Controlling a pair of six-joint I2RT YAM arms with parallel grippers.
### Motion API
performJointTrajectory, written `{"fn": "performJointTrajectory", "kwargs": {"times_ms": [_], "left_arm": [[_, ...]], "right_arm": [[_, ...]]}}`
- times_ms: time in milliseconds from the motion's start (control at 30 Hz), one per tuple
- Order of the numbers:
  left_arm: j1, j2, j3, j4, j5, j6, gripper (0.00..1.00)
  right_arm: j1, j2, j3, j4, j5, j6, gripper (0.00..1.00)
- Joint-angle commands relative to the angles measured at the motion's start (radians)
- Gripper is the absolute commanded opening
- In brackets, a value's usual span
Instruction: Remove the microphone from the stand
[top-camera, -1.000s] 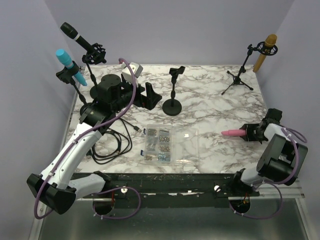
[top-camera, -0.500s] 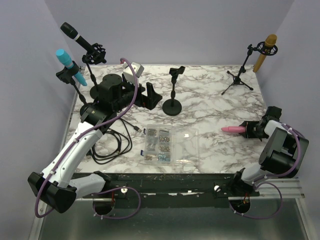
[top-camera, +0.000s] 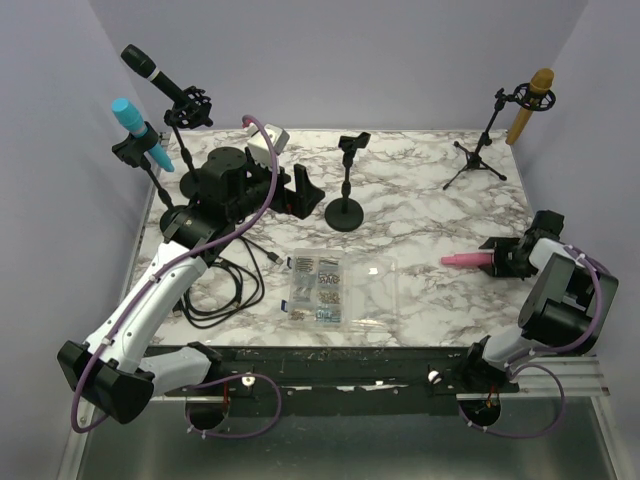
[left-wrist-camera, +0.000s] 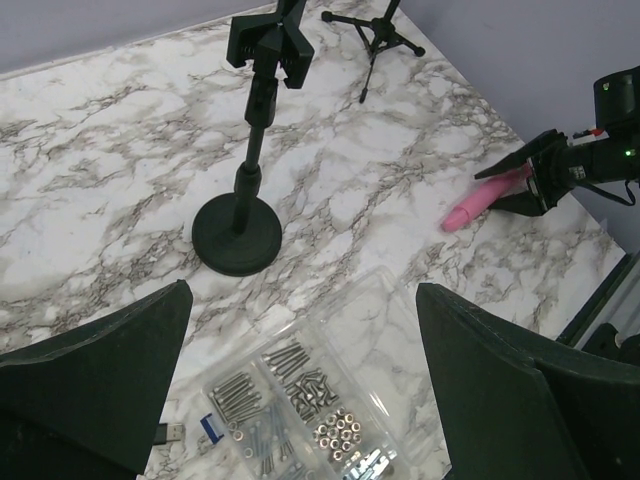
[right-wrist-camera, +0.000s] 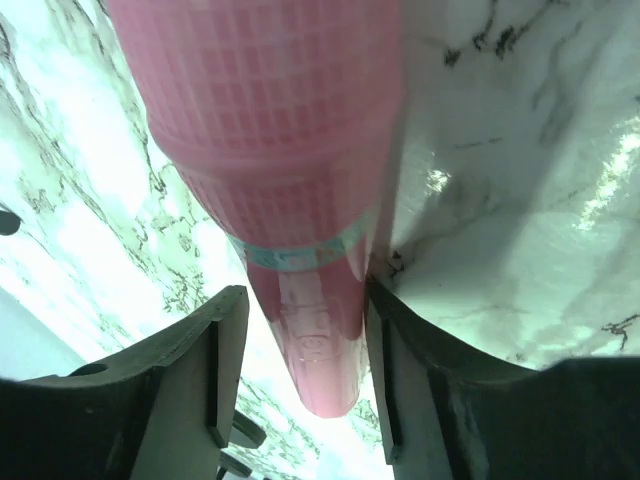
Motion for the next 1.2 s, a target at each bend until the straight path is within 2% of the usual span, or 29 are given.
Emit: {"fn": "performJointTrajectory", "kwargs": {"times_ms": [0,233,400,667,900,1167], "left_arm": [[-0.004,-0.019,-0.006,0.020,-0.037,0.001,0.98],[-0.004,-0.028,-0.005,0.019,-0.032,0.000,0.98],[-0.004,-0.024,-0.003,0.016,-0.033,0.003,0.98],[-0.004,-0.010,-0.001,0.015,-0.023,0.003,0.99],[-0.004,-0.004,-0.001,0.014,-0.023,0.006,0.98],[-0.004,-0.015,-0.002,0.017,-0.017,0.003,0.99]], "right_arm": [[-0.006,0.055,0.018,-0.063,0.085,-0.021,0.58],[-0.004,0.072,0.048,-0.076,0.092,-0.045,0.63],[-0.004,0.066,0.060,-0.045,0.067,-0.084,0.88],[-0.002,-0.008,0.083,-0.032,0.048,-0.141,1.00],[0.005,-0.110,0.080,-0.008,0.013,-0.217,1.00],[0.124,-0.190,0.081,0.022,0.036,-0.321,1.00]]}}
